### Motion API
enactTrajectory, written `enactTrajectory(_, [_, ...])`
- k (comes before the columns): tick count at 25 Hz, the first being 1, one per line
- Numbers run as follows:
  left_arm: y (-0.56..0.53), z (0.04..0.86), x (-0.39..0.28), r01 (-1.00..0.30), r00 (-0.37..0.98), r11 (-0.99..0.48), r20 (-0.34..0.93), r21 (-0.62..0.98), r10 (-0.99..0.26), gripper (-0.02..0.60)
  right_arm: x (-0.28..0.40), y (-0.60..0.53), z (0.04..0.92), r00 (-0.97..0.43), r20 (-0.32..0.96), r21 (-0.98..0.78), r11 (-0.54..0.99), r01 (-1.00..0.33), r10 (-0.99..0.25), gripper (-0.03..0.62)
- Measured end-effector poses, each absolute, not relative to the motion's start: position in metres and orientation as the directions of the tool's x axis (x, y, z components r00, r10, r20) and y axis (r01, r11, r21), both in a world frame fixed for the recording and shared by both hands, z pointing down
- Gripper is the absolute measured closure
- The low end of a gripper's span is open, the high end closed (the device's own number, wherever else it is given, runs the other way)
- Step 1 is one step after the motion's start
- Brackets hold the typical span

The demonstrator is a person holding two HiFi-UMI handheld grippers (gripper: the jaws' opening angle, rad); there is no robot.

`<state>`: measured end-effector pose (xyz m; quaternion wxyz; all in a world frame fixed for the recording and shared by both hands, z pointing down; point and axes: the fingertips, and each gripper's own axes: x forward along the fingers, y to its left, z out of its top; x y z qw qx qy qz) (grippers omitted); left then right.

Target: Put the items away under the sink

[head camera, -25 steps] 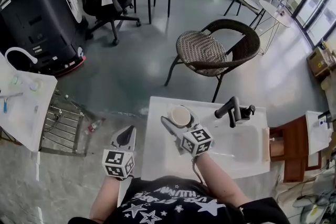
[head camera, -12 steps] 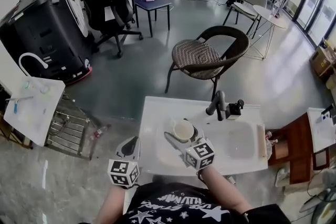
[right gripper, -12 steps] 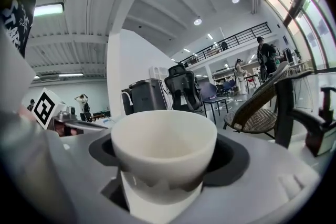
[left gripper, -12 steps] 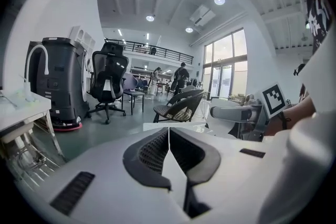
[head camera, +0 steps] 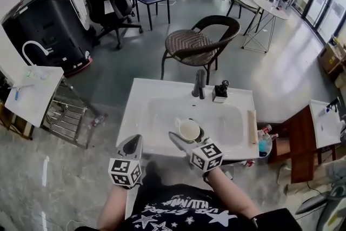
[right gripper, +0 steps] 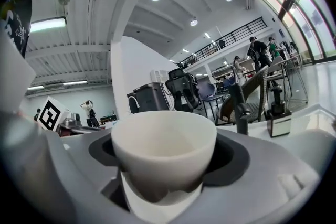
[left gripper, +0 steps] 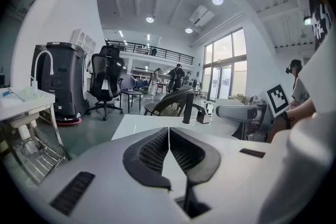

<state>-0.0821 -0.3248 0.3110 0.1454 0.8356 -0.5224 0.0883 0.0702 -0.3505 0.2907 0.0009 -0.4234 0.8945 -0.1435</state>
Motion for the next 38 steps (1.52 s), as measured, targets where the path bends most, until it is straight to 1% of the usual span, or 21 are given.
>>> enactTrajectory(5, [-0.267, 0.317, -0.047, -0.919, 0.393, -0.362, 0.302, 0.156, -0.868, 0.569, 0.101, -0.304, 0.291, -0.681, 0.106, -0.332, 0.62, -0.711, -0.724, 0.184])
enactTrajectory(10, [-0.199, 0.328, -0.038, -0.947, 0.316, -0.271, 0.332, 0.175, -0.889, 0.569, 0.098, -0.26, 0.302, -0.752, 0.109, -0.331, 0.689, -0.645, -0.65, 0.184])
enactTrajectory(13, [-0.156, 0.337, -0.048, -0.97, 0.228, -0.177, 0.365, 0.169, -0.903, 0.569, 0.082, -0.236, 0.312, -0.803, 0.1, -0.35, 0.735, -0.581, -0.587, 0.184])
enactTrajectory(17, [-0.101, 0.341, -0.074, -0.988, 0.082, -0.02, 0.41, 0.154, -0.909, 0.569, 0.045, -0.204, 0.326, -0.878, 0.103, -0.388, 0.794, -0.468, -0.468, 0.184])
enactTrajectory(22, [-0.064, 0.331, -0.097, -0.99, -0.008, 0.065, 0.413, 0.123, -0.911, 0.569, 0.009, -0.177, 0.335, -0.91, 0.104, -0.405, 0.819, -0.407, -0.401, 0.184])
enactTrajectory(25, [-0.042, 0.315, -0.112, -0.991, -0.076, 0.112, 0.375, 0.076, -0.924, 0.569, -0.011, -0.154, 0.339, -0.924, 0.116, -0.413, 0.828, -0.379, -0.365, 0.184])
enactTrajectory(30, [-0.003, 0.308, -0.129, -0.984, -0.078, 0.126, 0.335, 0.123, -0.939, 0.569, -0.034, -0.112, 0.343, -0.933, 0.146, -0.381, 0.852, -0.359, -0.329, 0.184])
enactTrajectory(34, [0.044, 0.311, -0.14, -0.982, -0.06, 0.114, 0.327, 0.149, -0.943, 0.569, -0.048, -0.074, 0.342, -0.922, 0.162, -0.37, 0.845, -0.388, -0.352, 0.184])
enactTrajectory(38, [0.097, 0.314, -0.148, -0.989, -0.044, 0.081, 0.284, 0.12, -0.958, 0.569, -0.056, -0.016, 0.347, -0.908, 0.19, -0.346, 0.84, -0.417, -0.373, 0.184])
